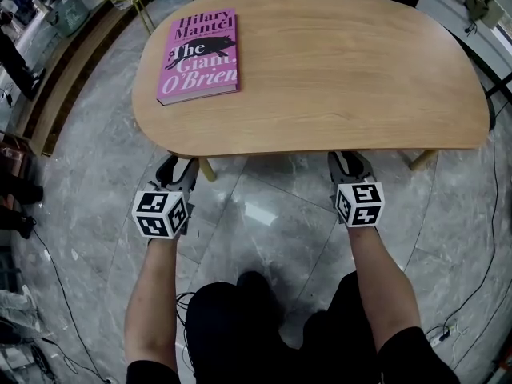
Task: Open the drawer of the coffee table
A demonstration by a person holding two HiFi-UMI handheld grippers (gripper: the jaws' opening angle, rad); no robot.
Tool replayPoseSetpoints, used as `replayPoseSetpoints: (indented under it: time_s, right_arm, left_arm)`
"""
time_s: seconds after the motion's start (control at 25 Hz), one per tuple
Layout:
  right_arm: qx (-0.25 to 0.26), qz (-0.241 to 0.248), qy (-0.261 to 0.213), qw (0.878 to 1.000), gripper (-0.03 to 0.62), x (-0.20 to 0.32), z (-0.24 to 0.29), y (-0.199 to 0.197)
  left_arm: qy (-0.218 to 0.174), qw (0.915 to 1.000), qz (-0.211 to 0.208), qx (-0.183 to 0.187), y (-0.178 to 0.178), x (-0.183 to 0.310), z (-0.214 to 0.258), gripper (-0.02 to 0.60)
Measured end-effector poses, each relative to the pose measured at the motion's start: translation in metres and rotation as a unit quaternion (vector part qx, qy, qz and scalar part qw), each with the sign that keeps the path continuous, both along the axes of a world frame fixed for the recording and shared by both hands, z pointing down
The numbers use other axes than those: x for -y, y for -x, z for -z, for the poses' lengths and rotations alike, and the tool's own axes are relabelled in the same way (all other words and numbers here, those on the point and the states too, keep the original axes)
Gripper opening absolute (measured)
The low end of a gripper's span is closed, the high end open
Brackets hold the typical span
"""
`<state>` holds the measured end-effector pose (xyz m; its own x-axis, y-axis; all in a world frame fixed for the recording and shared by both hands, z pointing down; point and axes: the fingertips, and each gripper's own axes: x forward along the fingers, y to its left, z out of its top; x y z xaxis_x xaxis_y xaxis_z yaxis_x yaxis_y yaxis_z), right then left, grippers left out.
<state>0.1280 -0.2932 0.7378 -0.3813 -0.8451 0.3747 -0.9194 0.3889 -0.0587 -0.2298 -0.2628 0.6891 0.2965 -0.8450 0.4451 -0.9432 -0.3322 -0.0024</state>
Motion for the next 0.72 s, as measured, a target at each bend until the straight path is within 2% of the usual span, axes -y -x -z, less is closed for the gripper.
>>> replayPoseSetpoints:
  time_s: [0.12,0.36,0.44,0.56,0.72]
  right_arm:
    - [0.008,-0.033,-0.008,0.999,0.058,-0.002,0.004,-0.008]
    - [0.007,-0.026,-0.017,0.999,0.063,-0.008,0.006,-0.009]
    - [0.016,-0.014,-0.011,1.000,0.080,-0.010,0.006,-0.007]
    - [0.040,0.003,-0.007,0.999,0.153,-0.016,0.010,-0.005]
    - [0.100,0.013,-0.002,0.995,0.234,-0.021,0.021,-0.007]
  left_arm:
    - [-0.002,1.0000,-0.003,-0.005,0.000,-0.001,0.000,0.187]
    - [-0.007,0.9988,0.012,-0.048,0.007,-0.004,0.003,0.149]
    - [-0.007,0.9990,0.011,-0.042,0.007,-0.003,0.004,0.152]
    - [-0.009,0.9999,0.000,-0.006,0.007,-0.003,0.004,0.158]
    - [-0.012,0.9998,-0.006,0.016,0.006,-0.002,0.004,0.161]
